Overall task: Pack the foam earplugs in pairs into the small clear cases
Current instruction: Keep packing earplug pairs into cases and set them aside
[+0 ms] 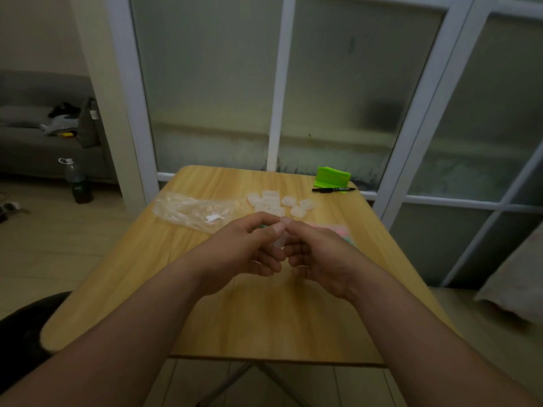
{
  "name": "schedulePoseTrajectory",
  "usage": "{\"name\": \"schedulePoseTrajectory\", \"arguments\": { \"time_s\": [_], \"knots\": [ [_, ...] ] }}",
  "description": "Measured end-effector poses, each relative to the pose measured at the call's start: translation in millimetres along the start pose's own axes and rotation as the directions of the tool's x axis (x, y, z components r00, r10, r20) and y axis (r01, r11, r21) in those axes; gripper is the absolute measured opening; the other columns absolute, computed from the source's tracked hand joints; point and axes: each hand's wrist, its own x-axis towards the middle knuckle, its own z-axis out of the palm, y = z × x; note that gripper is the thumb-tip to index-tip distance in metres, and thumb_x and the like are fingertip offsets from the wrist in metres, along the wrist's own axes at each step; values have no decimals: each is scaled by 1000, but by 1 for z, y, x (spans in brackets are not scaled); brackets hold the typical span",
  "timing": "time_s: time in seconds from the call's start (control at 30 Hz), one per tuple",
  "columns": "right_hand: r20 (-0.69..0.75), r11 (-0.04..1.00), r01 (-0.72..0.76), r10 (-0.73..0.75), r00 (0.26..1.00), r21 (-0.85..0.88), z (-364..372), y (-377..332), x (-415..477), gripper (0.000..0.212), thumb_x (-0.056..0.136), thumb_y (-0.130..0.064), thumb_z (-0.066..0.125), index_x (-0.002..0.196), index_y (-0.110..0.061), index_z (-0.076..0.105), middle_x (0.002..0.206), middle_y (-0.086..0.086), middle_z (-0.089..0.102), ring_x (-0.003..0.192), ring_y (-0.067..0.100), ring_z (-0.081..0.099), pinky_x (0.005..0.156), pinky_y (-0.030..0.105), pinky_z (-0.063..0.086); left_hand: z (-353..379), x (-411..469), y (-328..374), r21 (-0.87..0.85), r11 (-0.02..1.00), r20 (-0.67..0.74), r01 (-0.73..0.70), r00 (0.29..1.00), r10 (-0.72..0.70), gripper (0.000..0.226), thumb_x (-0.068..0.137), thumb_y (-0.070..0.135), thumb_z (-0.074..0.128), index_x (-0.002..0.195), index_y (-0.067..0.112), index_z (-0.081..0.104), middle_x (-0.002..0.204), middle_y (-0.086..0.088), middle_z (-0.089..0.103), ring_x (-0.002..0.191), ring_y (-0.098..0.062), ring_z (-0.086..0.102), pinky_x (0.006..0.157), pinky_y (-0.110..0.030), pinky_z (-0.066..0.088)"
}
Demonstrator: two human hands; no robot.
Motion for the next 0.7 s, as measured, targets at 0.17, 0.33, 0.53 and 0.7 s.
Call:
{"name": "schedulePoseTrajectory", "arguments": {
  "time_s": [0.17,0.33,0.53,0.7],
  "knots": [
    [56,999,-17,18,998,-35,-5,-3,2,42,97,-56,68,104,-15,75,91,5,69,71,11,59,65,27,48,-5,0,0,-66,996,34,54,998,-52,23,105,31,63,127,25,70,100,-13,75,89,-27,73,81,-39,59],
    [98,997,-16,23,995,-75,-5,-2,8,40,94,-54,71,105,-16,76,90,4,68,70,10,57,66,28,46,-6,-1,-1,-88,991,67,103,993,-97,22,104,26,63,124,26,73,102,-16,74,90,-29,72,78,-37,60],
    [151,993,-29,46,987,-115,-10,1,11,30,94,-47,72,99,-18,75,89,4,68,71,11,57,67,29,45,-6,-1,-2,-106,985,52,138,990,-133,22,102,22,66,122,23,74,100,-17,75,86,-26,72,72,-33,60],
    [136,993,-8,23,990,-116,-8,5,16,30,95,-43,70,99,-14,73,84,5,67,71,14,56,65,29,43,-5,-1,-2,-159,972,43,174,985,-169,20,100,19,66,117,22,76,95,-18,74,82,-25,73,72,-33,60]
  ]
}}
